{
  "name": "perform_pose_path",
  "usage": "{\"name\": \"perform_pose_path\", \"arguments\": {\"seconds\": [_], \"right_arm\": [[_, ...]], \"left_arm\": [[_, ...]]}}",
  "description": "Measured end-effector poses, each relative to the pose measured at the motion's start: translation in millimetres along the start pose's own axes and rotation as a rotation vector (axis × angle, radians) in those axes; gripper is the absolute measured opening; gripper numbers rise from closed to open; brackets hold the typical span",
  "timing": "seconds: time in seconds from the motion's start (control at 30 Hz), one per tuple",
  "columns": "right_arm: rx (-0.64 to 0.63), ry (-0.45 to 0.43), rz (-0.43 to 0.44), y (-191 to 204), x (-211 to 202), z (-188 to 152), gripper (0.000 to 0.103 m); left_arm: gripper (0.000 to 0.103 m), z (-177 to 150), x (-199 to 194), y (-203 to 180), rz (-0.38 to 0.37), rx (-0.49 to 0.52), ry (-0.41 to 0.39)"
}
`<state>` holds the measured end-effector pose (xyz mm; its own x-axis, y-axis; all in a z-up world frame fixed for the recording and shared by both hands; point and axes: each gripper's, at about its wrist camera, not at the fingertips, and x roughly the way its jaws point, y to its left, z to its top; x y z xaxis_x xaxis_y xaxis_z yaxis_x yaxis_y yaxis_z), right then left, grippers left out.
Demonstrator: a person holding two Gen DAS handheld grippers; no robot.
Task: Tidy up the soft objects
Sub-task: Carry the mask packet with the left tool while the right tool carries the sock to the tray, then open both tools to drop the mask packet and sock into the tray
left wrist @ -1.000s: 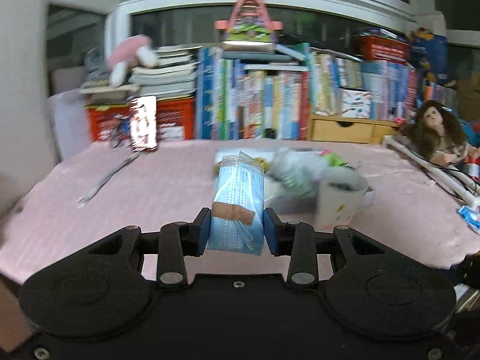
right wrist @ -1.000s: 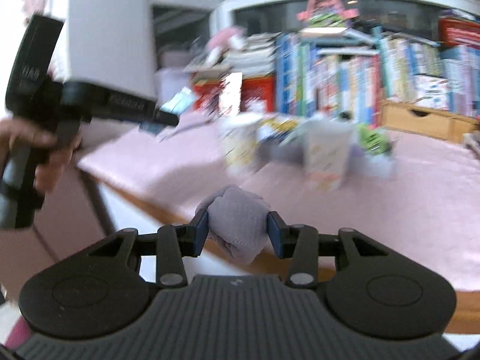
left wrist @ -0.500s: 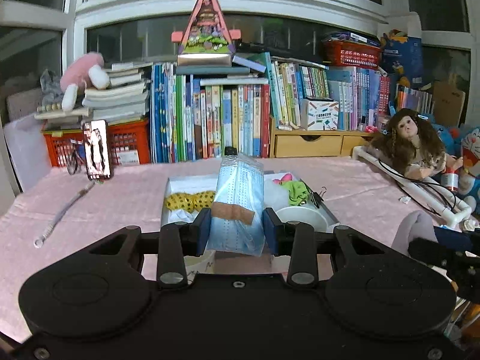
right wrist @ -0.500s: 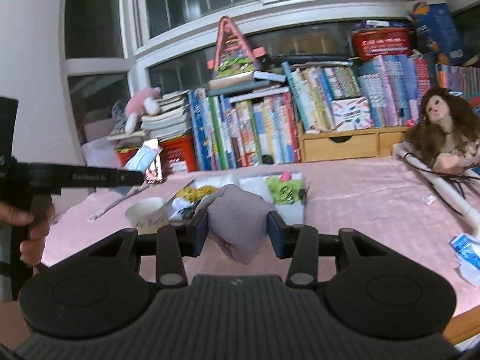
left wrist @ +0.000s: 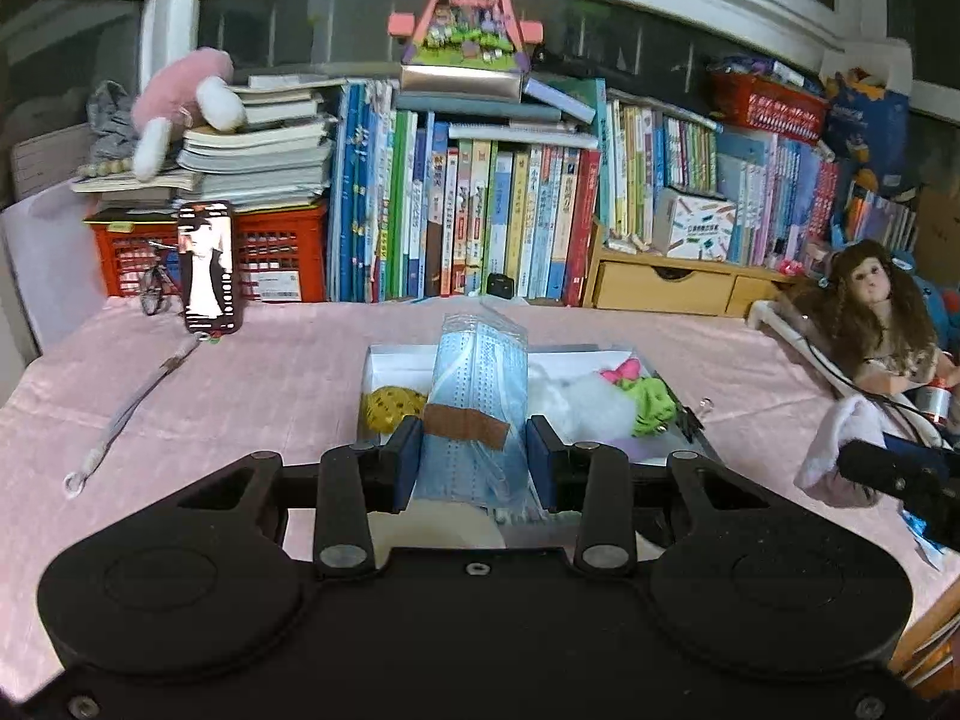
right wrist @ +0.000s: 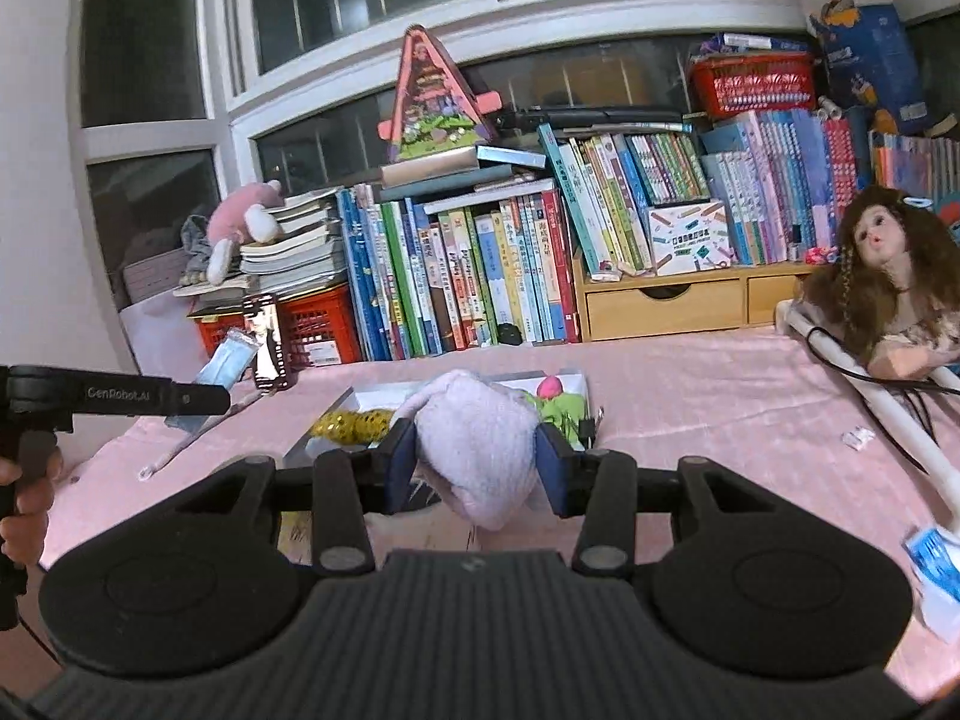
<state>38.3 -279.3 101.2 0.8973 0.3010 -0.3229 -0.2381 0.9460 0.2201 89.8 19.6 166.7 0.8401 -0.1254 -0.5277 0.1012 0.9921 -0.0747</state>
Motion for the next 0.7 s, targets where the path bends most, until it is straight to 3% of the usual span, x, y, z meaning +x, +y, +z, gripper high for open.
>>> {"name": "perform_pose_path", "arguments": {"seconds": [0.2,0.4,0.7], "right_arm": [[0.012,0.082,0.002,-15.8,78.1,21.7,0.048],[0.039,0.226,0.02,-40.2,154.4,20.7,0.049],[0.03,0.356,-0.012,-46.7,192.6,15.6,0.053]], "left_arm": [[0.035,29.1,85.2,0.6,-0.048,0.063,0.121],[0.035,43.7,162.6,6.4,-0.131,0.017,0.299],[0.036,41.9,201.0,19.4,-0.152,-0.047,0.397]]}}
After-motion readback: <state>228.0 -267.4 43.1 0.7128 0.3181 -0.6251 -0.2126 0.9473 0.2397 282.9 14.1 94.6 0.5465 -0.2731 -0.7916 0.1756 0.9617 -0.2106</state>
